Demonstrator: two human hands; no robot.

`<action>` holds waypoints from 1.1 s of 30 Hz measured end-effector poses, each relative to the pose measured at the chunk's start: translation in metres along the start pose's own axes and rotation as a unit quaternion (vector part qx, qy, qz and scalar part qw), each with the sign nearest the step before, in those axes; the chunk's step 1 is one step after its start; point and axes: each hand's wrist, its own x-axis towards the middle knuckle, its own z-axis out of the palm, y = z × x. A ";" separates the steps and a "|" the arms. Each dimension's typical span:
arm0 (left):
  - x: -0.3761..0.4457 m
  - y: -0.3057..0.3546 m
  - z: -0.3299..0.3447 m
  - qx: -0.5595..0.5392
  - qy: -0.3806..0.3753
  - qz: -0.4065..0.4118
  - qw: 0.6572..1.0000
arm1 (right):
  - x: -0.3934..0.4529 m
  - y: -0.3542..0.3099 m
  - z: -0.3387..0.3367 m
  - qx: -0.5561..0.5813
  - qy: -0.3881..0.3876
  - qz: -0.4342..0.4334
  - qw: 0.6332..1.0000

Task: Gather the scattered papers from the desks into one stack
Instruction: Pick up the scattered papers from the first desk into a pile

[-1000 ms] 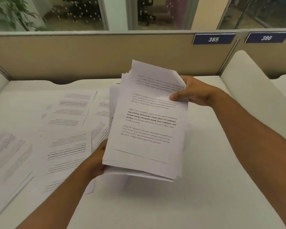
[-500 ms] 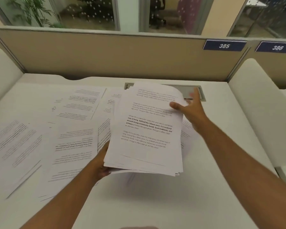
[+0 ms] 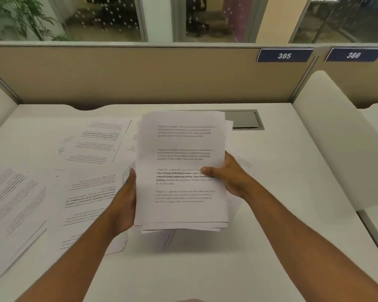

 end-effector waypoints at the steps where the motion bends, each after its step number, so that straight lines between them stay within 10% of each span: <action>1: 0.000 -0.002 -0.003 0.027 0.005 0.016 1.000 | 0.003 0.001 0.007 -0.017 0.018 -0.007 1.000; 9: -0.002 -0.023 -0.046 0.121 0.126 0.089 0.981 | 0.043 0.029 0.018 -0.237 0.091 0.010 0.967; 14: -0.004 -0.027 -0.061 0.126 0.140 0.089 0.978 | 0.052 0.042 -0.091 -0.535 0.248 0.152 0.793; 16: -0.001 -0.028 -0.062 0.130 0.134 0.090 0.978 | 0.052 0.041 -0.119 -0.538 0.257 0.206 0.776; 33: 0.022 -0.028 -0.070 0.145 0.203 0.073 0.966 | 0.112 -0.010 -0.111 -0.309 0.185 0.043 0.932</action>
